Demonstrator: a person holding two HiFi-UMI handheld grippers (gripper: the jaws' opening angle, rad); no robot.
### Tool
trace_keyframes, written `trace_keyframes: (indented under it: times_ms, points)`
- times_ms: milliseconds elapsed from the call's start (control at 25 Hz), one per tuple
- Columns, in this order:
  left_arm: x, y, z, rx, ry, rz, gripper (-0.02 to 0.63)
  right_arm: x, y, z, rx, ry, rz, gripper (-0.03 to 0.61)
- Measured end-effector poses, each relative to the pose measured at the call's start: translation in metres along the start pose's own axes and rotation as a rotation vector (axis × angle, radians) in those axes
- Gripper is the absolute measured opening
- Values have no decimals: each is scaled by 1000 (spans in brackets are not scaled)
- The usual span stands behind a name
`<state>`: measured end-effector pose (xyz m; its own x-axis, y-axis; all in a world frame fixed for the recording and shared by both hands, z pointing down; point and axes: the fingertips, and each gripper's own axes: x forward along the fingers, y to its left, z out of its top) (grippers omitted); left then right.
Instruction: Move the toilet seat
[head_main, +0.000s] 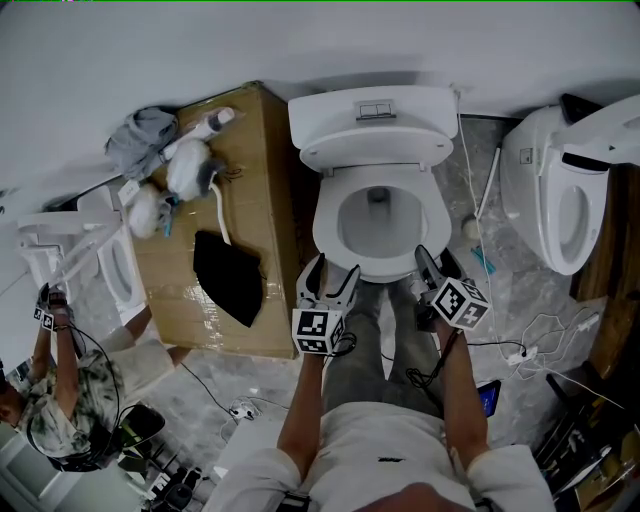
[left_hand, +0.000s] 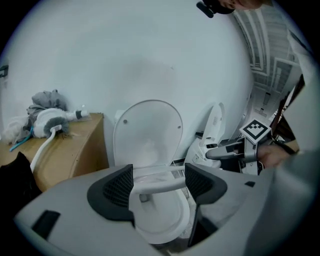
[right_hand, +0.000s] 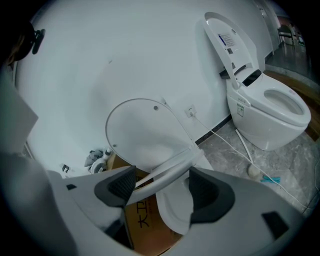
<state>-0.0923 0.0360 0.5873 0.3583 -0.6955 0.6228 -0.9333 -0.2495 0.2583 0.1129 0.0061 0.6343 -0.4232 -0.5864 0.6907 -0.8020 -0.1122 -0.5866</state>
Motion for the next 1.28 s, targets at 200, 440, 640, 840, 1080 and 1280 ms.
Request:
trace_keyframes:
  times_ms: [200,440,640,840,1080,1280]
  points:
    - [-6,-15,5,120,16,-60,345,0,4,9,14,-16,11,348]
    - [1,-21,2,218,54,-74,344,1,10,18,37,-35,17,348]
    - [7,-24,7,233,53,-75,316,-1,14,23,26,-46,26,347]
    - [11,-25,13,237,58,-99,316,-5,17,28,26,-68,34,348]
    - [15,-22,27,230,40,-91,316,-9,29,38,-27,-87,68,347]
    - [20,-20,39,227,20,-82,313,-15,37,47,-95,-92,78,347]
